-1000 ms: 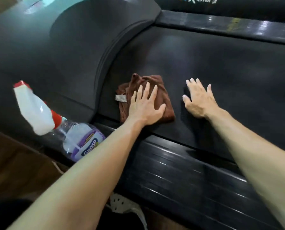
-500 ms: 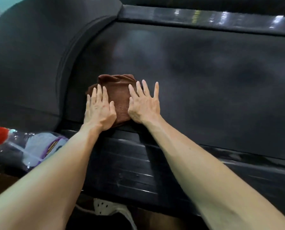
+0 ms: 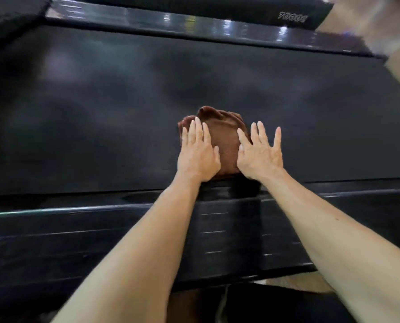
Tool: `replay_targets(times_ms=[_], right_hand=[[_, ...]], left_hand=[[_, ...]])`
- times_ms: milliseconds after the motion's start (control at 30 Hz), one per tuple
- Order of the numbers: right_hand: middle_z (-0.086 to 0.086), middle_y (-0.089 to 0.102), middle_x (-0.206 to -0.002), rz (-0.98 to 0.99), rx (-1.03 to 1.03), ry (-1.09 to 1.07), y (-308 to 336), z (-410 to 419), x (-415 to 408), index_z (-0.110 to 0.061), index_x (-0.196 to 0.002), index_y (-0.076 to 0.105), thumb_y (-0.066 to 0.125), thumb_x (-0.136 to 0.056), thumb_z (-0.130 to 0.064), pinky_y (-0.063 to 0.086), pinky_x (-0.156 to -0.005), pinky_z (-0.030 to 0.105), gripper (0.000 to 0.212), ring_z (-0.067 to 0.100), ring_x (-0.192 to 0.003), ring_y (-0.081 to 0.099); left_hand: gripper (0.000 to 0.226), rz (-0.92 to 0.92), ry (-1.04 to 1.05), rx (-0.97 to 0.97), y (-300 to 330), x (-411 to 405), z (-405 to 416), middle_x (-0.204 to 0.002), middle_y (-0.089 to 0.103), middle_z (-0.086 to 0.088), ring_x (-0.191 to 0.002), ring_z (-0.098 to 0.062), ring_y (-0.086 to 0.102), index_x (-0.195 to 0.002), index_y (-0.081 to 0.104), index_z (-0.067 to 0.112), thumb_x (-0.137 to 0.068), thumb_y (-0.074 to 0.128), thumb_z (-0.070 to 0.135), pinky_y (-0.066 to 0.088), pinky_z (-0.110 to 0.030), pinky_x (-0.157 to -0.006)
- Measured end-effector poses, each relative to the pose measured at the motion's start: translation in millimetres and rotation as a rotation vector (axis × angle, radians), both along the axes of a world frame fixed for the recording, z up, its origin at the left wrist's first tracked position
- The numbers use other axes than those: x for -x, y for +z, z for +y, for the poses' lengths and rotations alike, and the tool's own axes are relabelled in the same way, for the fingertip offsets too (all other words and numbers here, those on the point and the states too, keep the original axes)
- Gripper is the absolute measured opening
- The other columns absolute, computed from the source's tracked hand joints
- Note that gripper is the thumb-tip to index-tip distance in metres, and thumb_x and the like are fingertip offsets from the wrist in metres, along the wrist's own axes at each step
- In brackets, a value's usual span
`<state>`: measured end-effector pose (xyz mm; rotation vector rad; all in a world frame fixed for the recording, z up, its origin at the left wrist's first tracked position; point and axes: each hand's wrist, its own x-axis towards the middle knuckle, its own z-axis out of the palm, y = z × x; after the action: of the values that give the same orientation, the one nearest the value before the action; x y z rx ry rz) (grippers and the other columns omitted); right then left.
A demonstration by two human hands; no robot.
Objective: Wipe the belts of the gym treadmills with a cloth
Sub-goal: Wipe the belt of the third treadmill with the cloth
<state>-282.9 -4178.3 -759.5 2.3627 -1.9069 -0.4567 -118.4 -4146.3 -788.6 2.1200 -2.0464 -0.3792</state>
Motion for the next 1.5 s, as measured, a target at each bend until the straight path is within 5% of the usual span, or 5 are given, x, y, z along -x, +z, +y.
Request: replay_targets(times_ms=[133, 333, 467, 900, 1500], right_hand=[[0.011, -0.013, -0.173, 0.146, -0.12, -0.073, 22.2, 9.4, 54.0, -0.021, -0.166, -0.006, 0.021, -0.107, -0.03, -0.017, -0.123, 0.061, 0.066, 0.024, -0.158, -0.022], [0.009, -0.002, -0.175, -0.394, -0.081, 0.023, 19.8, 10.2, 13.8, -0.008, -0.165, -0.001, 0.023, -0.112, -0.027, -0.003, -0.13, 0.044, 0.061, 0.021, -0.161, -0.007], [0.008, 0.001, -0.175, -0.523, -0.008, -0.082, -12.3, -14.7, 12.7, -0.008, -0.165, 0.004, 0.019, -0.112, -0.03, -0.003, -0.13, 0.042, 0.06, 0.019, -0.161, -0.004], [0.006, 0.0, -0.175, -0.467, 0.008, -0.004, -26.5, -238.5, 136.0, -0.009, -0.166, 0.005, 0.016, -0.112, -0.033, -0.004, -0.13, 0.043, 0.061, 0.018, -0.161, -0.004], [0.008, 0.007, -0.174, -0.517, 0.021, 0.058, -21.1, -62.9, 300.7, -0.023, -0.166, 0.015, 0.018, -0.111, -0.041, -0.002, -0.13, 0.046, 0.059, 0.022, -0.161, 0.0]], left_hand=[[0.074, 0.029, -0.05, 0.009, 5.7, 63.0, 13.6, -0.17, -0.001, -0.021, -0.158, -0.032, -0.004, -0.162, 0.004, 0.0, -0.107, 0.028, 0.043, -0.004, -0.047, -0.128], [0.071, -0.029, -0.115, -0.013, 10.6, 39.1, 20.4, -0.171, -0.002, -0.016, -0.159, -0.028, -0.002, -0.164, 0.003, 0.008, -0.108, 0.02, 0.048, 0.001, -0.044, -0.129], [0.067, -0.066, -0.144, 0.019, 3.8, 45.6, -19.5, -0.171, -0.002, -0.017, -0.159, -0.029, -0.004, -0.163, 0.004, 0.006, -0.108, 0.019, 0.042, -0.001, -0.046, -0.129], [0.071, -0.075, -0.062, 0.009, -3.7, 167.1, -230.4, -0.171, -0.003, -0.016, -0.159, -0.026, -0.005, -0.163, 0.003, 0.006, -0.107, 0.023, 0.044, -0.007, -0.045, -0.128], [0.069, -0.061, -0.042, -0.098, 16.0, 332.2, -55.4, -0.171, -0.008, -0.014, -0.158, -0.024, -0.01, -0.163, -0.001, 0.007, -0.109, 0.023, 0.042, -0.007, -0.042, -0.128]])
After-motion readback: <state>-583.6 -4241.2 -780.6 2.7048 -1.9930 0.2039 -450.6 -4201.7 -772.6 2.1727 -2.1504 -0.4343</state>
